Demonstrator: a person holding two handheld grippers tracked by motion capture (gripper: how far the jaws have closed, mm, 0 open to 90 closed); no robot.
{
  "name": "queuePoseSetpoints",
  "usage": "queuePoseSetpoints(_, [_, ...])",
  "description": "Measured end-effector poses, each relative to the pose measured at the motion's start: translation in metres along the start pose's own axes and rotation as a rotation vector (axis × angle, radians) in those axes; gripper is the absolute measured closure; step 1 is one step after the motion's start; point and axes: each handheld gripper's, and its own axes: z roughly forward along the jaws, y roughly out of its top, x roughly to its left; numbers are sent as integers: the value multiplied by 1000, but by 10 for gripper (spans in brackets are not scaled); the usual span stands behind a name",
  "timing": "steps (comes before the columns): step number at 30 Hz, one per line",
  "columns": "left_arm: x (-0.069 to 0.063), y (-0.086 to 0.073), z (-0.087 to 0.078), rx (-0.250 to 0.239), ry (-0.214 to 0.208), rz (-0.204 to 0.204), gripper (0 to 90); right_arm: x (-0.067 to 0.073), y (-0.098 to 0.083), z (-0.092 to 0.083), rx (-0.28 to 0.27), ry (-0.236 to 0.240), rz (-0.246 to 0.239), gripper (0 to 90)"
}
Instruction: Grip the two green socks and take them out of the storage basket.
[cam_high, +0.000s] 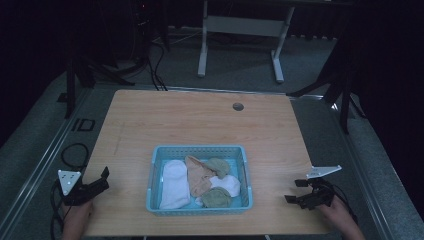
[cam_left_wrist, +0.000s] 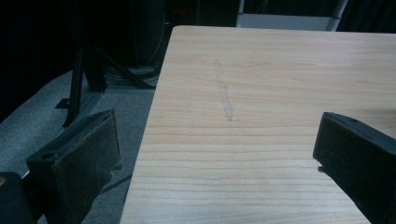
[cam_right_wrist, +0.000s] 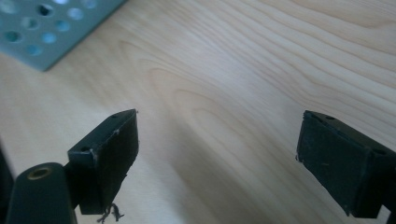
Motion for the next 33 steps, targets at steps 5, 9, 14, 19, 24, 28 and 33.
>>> queuePoseSetpoints(5, [0,0,0,3,-3,-2,4,9,8,3,48,23,-58,128])
queuePoseSetpoints(9, [0,0,0,1,-7,0,4,18,14,5,66,27,-123,130])
queuePoseSetpoints(14, [0,0,0,1,-8,1,4,29,23,8,116,53,-190,131])
queuePoseSetpoints(19, [0,0,0,2,-6,3,4,36,33,8,151,74,-226,131])
queuePoseSetpoints(24, [0,0,0,1,-6,2,4,45,44,9,193,73,-248,123])
queuePoseSetpoints(28, [0,0,0,4,-8,3,4,50,53,11,193,59,-249,125])
queuePoseSetpoints(33, [0,0,0,5,-9,4,4,57,64,9,189,55,-268,127])
